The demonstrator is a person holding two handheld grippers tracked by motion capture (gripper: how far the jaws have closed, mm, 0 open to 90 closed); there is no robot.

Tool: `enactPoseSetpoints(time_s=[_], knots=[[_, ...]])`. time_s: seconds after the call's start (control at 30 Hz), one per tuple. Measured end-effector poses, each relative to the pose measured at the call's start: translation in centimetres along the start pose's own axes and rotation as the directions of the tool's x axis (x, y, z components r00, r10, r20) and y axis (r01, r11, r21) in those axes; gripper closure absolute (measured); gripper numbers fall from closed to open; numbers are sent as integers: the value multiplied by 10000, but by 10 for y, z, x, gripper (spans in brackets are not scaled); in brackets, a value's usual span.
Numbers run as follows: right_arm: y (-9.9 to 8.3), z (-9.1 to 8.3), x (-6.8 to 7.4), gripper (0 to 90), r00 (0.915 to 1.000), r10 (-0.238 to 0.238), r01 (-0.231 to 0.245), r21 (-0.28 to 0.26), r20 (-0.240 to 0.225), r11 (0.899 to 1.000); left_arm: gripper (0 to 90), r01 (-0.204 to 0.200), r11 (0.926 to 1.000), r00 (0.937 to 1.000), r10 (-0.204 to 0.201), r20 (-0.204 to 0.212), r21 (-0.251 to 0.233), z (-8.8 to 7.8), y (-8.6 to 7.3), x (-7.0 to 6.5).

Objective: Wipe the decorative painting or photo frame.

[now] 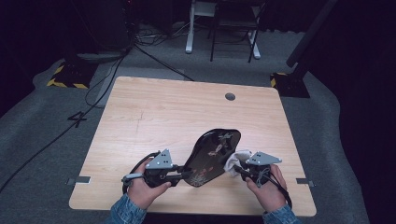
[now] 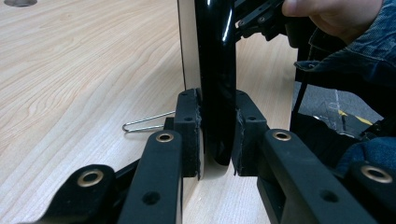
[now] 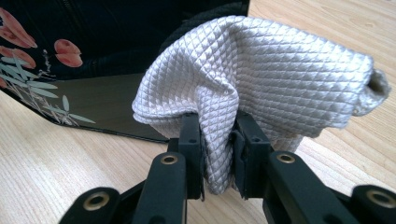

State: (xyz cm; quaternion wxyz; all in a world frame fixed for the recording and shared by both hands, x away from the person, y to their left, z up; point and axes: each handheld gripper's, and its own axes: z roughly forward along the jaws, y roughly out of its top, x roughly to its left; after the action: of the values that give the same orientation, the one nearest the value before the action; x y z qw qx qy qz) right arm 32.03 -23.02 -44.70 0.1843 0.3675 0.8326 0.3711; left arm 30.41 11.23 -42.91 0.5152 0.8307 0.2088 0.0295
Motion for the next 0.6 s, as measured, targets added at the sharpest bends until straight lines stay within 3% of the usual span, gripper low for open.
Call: enactPoseSetpoints(time_s=[0.17,0.4,0.6], knots=[[0,-1,0,754,10000,5,-5,-34,-28,10000,684,-75,9999,10000,75,-24,-69,-3,-2,-1],[2,-2,2,754,9999,-58,57,-88,-119,9999,760,-11,9999,10000,10,-53,-135,-9,-4,-2],[8,0,10,753,9992,-282,278,-140,-295,9995,772,188,9998,9997,-190,-147,-106,-10,-4,-2]])
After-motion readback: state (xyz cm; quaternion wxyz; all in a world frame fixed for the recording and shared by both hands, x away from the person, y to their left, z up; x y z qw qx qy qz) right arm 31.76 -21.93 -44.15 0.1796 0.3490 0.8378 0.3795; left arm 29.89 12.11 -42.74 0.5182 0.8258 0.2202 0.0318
